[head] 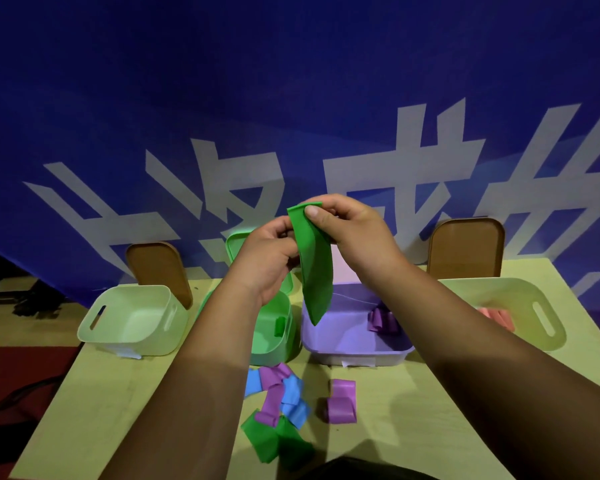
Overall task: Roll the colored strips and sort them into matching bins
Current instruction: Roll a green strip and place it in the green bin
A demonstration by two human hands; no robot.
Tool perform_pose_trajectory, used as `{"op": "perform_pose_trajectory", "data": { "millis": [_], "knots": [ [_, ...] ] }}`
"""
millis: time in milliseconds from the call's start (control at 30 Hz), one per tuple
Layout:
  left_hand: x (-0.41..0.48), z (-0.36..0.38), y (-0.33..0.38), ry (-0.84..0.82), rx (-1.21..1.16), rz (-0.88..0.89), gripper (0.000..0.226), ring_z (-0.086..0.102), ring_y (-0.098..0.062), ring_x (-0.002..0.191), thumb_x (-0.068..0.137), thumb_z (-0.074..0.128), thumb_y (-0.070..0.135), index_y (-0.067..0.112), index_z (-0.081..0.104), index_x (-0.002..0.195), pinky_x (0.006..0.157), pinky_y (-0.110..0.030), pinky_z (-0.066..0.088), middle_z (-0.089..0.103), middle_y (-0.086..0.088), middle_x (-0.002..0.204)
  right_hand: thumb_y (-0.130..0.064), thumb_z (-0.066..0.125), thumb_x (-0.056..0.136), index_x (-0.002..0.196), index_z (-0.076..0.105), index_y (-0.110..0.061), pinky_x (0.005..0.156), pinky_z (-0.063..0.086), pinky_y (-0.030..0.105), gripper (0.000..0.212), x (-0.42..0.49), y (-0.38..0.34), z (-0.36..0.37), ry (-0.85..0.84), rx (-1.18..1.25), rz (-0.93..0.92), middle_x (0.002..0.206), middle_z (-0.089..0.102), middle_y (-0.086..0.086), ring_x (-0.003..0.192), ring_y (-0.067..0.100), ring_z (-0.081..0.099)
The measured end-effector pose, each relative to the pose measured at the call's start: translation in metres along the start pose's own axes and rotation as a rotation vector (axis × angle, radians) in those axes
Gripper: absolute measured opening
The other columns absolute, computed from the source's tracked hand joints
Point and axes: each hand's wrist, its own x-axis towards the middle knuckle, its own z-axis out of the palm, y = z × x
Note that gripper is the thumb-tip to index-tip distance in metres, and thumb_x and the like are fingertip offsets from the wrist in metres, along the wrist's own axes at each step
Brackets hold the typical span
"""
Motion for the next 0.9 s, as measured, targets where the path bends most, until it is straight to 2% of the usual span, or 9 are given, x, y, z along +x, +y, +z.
{"op": "perform_pose_trajectory", "data": {
  "millis": [67,167,333,433,533,633,733,900],
  "knots": [
    [0.002,-0.004,0.001,-0.013,-0.018,-0.013,0.036,0.075,-0.034,0.098,0.097,0.062,-0.012,0.004,0.073,0.128,0.098,-0.051,0.058,0.078,-0.023,0.11,-0.019,0.072,0.103,0.111,0.082,-0.021,0.09,0.061,0.033,0.014,0.001,-0.001,0.003,0.005,0.001,0.003,0.101,0.081,-0.002,0.1,0.015,0.075],
    [0.0,-0.009,0.001,-0.038,-0.037,-0.054,0.037,0.073,-0.032,0.101,0.101,0.059,-0.007,0.006,0.072,0.133,0.104,-0.054,0.055,0.077,-0.024,0.115,-0.018,0.071,0.103,0.112,0.082,-0.017,0.073,0.053,0.015,0.014,0.001,-0.003,0.007,0.028,-0.014,0.014,0.091,0.079,-0.011,0.084,-0.001,0.07],
    [-0.009,-0.014,-0.003,-0.059,-0.04,-0.099,0.029,0.074,-0.036,0.112,0.108,0.055,0.002,0.002,0.072,0.131,0.102,-0.053,0.057,0.079,-0.022,0.115,-0.021,0.071,0.103,0.113,0.082,-0.019,0.066,0.052,0.016,0.015,-0.003,-0.002,0.014,0.034,-0.015,0.021,0.093,0.078,-0.006,0.08,0.002,0.069],
    [-0.013,-0.018,-0.006,-0.067,-0.055,-0.116,0.028,0.073,-0.043,0.118,0.109,0.055,0.004,0.005,0.074,0.13,0.108,-0.06,0.056,0.077,-0.024,0.121,-0.017,0.07,0.103,0.113,0.081,-0.013,0.062,0.05,0.013,0.015,-0.007,-0.003,0.016,0.057,0.003,0.028,0.087,0.076,-0.006,0.073,-0.001,0.065],
    [-0.016,-0.023,-0.009,-0.066,-0.028,-0.12,0.028,0.076,-0.032,0.104,0.107,0.056,0.003,0.01,0.076,0.126,0.092,-0.049,0.062,0.08,-0.016,0.112,-0.019,0.07,0.104,0.112,0.082,-0.017,0.059,0.05,0.013,0.015,-0.011,0.0,0.019,0.047,-0.013,0.039,0.09,0.076,-0.003,0.073,-0.001,0.065],
    [-0.019,-0.026,-0.011,-0.083,-0.032,-0.122,0.025,0.078,-0.02,0.092,0.106,0.059,0.003,0.015,0.08,0.115,0.079,-0.038,0.062,0.081,-0.011,0.105,-0.024,0.07,0.104,0.112,0.082,-0.025,0.062,0.052,0.012,0.015,-0.014,0.004,0.019,0.035,-0.037,0.06,0.099,0.078,-0.004,0.081,-0.001,0.068],
    [-0.021,-0.027,-0.014,-0.094,-0.049,-0.124,0.024,0.079,-0.02,0.091,0.104,0.061,-0.001,0.015,0.079,0.109,0.077,-0.038,0.063,0.081,-0.008,0.099,-0.025,0.07,0.104,0.112,0.082,-0.027,0.065,0.052,0.011,0.015,-0.016,0.01,0.02,0.026,-0.059,0.061,0.103,0.079,-0.005,0.088,-0.001,0.07],
    [-0.017,-0.027,-0.019,-0.062,-0.057,-0.133,0.024,0.078,-0.027,0.095,0.102,0.063,-0.001,0.016,0.08,0.103,0.081,-0.043,0.062,0.08,-0.01,0.097,-0.021,0.07,0.104,0.113,0.082,-0.021,0.068,0.05,0.009,0.015,-0.019,0.009,0.022,0.031,-0.07,0.053,0.094,0.077,-0.014,0.086,-0.005,0.069]
  ]
}}
